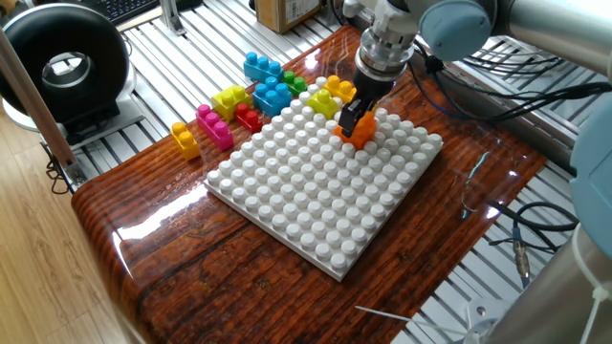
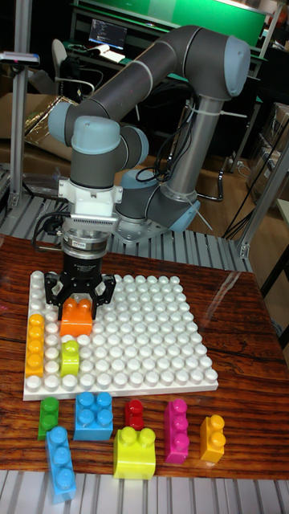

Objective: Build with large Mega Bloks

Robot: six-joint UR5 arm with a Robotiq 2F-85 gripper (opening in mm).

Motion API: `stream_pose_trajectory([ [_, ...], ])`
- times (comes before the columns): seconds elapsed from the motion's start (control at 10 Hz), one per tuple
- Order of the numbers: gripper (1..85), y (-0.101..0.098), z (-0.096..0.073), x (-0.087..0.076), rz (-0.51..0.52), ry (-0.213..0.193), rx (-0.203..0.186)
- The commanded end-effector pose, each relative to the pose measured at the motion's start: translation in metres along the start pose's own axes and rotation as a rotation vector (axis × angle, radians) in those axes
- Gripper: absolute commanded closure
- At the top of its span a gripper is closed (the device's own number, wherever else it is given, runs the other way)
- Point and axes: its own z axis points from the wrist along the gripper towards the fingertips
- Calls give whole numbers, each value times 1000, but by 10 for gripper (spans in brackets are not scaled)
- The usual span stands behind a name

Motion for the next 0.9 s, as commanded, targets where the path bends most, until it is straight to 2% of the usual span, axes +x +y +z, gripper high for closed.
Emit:
stream_pose_trajectory([
  [0.0,370,2,2,-5,0,-19,-12],
  [0.3,370,-4,-5,-2,-36,-7,-49],
  [0.4,363,-1,-3,-3,-40,-9,-58],
  [0.5,307,2,1,-7,-45,-18,-71],
  [0.6,267,7,1,-1,-49,8,-87],
  [0.8,127,-2,-4,9,-96,50,-80],
])
